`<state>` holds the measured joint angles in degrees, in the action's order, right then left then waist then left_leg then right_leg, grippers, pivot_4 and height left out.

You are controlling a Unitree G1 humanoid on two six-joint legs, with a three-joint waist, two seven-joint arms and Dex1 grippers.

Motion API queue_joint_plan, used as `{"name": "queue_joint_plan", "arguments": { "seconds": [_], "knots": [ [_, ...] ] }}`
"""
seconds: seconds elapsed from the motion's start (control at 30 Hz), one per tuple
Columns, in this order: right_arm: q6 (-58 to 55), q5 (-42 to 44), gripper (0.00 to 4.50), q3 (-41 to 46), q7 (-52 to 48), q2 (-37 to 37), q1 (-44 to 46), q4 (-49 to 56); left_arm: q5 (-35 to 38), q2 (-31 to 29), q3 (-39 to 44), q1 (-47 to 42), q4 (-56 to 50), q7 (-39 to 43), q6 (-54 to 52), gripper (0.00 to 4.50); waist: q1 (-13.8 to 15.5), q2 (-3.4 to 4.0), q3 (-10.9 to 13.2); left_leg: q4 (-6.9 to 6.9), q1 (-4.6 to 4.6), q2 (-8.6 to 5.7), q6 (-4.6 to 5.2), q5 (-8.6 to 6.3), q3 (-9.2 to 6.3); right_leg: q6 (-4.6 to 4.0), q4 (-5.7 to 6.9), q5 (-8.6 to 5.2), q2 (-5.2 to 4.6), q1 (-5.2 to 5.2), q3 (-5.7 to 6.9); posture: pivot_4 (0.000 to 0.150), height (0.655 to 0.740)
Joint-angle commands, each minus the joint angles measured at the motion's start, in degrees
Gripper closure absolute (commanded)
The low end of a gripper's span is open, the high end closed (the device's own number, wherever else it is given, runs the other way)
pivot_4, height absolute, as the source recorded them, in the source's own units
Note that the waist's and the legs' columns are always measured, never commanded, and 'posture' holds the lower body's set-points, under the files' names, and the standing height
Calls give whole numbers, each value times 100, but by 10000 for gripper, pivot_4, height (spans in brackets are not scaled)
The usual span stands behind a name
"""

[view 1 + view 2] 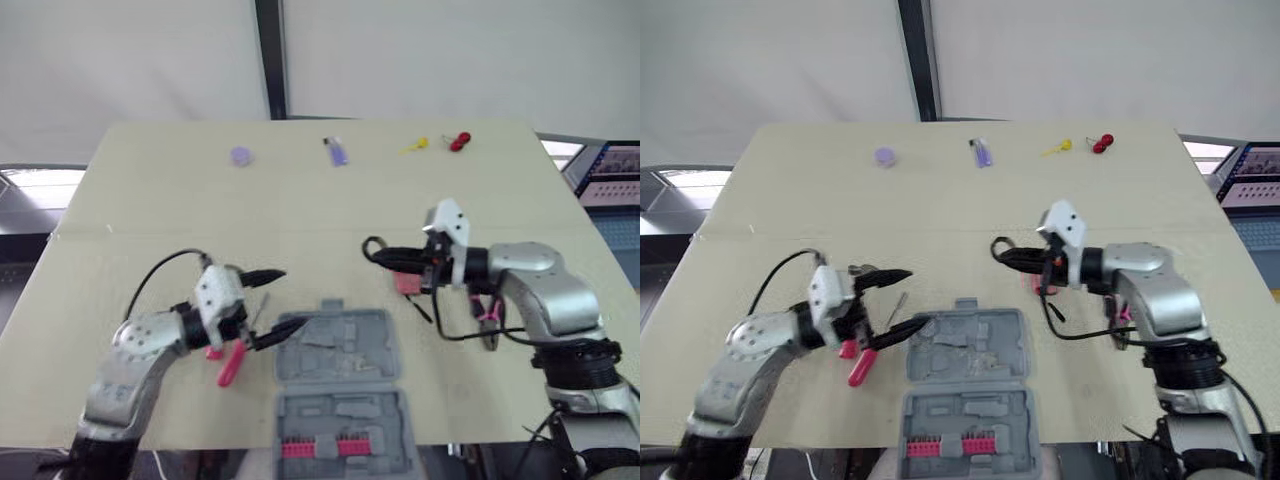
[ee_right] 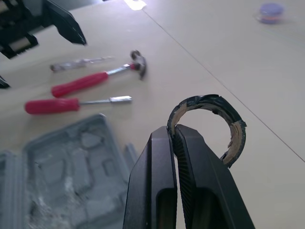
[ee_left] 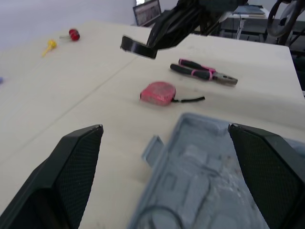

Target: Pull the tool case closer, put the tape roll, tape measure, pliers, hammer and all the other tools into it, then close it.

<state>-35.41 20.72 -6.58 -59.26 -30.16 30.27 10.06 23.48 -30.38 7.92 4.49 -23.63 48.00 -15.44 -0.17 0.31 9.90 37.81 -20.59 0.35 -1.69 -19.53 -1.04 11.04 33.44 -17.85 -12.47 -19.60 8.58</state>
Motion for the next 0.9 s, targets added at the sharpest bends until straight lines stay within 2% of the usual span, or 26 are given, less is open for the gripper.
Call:
{"name": "queue_joint_plan", "arguments": {
  "seconds": [0.03,0.27,0.53,0.9],
  "knots": [
    [-121,-30,44504,-417,334,301,-45,390,211,57,540,768,-571,-178,234,0,48,-1,1,5,-3,-2,0,0,-4,0,1,0,-1,2,0,1500,7400],
    [61,-582,44504,-1454,700,869,20,113,327,569,792,2103,-1206,-589,494,0,40,-2,0,16,-2,3,-2,-7,1,-1,2,0,4,2,-5,1500,7400],
    [147,-933,44504,-2091,650,1091,106,-72,114,1003,450,2570,-1394,-936,827,0,6,-3,-1,14,-1,8,-4,-11,3,-3,2,-1,8,0,-5,1500,7400],
    [260,-1238,44504,-2314,665,1265,146,-490,147,1129,422,2887,-1371,-1158,1062,0,9,-3,-1,14,-1,32,-15,-19,9,-15,1,-7,30,-5,-5,1500,7400]
  ]
}}
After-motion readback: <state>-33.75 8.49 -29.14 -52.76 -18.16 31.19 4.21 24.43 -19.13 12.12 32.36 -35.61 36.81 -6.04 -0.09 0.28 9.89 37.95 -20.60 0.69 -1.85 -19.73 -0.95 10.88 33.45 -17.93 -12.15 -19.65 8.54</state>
